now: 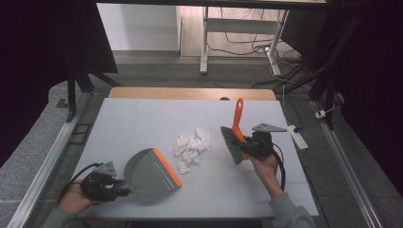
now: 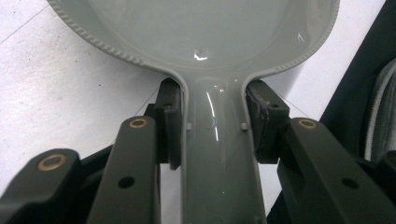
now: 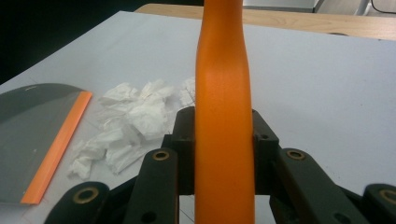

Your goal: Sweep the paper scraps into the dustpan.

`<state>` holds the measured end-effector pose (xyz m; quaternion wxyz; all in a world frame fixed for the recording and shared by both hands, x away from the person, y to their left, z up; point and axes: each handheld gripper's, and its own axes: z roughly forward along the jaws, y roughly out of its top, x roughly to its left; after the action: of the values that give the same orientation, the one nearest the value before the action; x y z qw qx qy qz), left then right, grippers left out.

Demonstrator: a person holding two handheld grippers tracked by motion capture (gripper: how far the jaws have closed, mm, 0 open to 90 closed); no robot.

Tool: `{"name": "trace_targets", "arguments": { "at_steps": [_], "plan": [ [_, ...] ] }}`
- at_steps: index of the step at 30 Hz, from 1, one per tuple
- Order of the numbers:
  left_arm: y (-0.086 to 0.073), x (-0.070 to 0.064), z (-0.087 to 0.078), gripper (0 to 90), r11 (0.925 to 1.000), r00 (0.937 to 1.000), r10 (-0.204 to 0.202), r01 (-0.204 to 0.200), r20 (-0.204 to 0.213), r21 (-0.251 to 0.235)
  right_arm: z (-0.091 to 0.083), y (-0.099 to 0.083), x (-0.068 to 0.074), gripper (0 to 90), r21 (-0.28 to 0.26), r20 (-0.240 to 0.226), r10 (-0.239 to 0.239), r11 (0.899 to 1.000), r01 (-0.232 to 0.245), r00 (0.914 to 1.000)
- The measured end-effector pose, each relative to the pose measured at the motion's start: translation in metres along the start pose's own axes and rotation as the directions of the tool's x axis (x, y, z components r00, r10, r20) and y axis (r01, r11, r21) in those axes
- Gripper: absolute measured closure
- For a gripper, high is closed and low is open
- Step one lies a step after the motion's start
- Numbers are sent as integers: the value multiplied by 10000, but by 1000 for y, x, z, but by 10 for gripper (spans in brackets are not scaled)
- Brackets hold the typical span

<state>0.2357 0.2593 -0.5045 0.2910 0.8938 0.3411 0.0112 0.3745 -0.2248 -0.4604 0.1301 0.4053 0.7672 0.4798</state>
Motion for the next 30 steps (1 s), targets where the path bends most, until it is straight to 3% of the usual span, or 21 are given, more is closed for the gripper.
{"name": "trace_targets", "arguments": {
  "at_steps": [30],
  "plan": [
    [2, 2, 1, 612, 9999, 9999, -107, 107, 68, -104, 66, 38, 1, 700, 541, -31, -224, 9983, 225, 9997]
  ]
}}
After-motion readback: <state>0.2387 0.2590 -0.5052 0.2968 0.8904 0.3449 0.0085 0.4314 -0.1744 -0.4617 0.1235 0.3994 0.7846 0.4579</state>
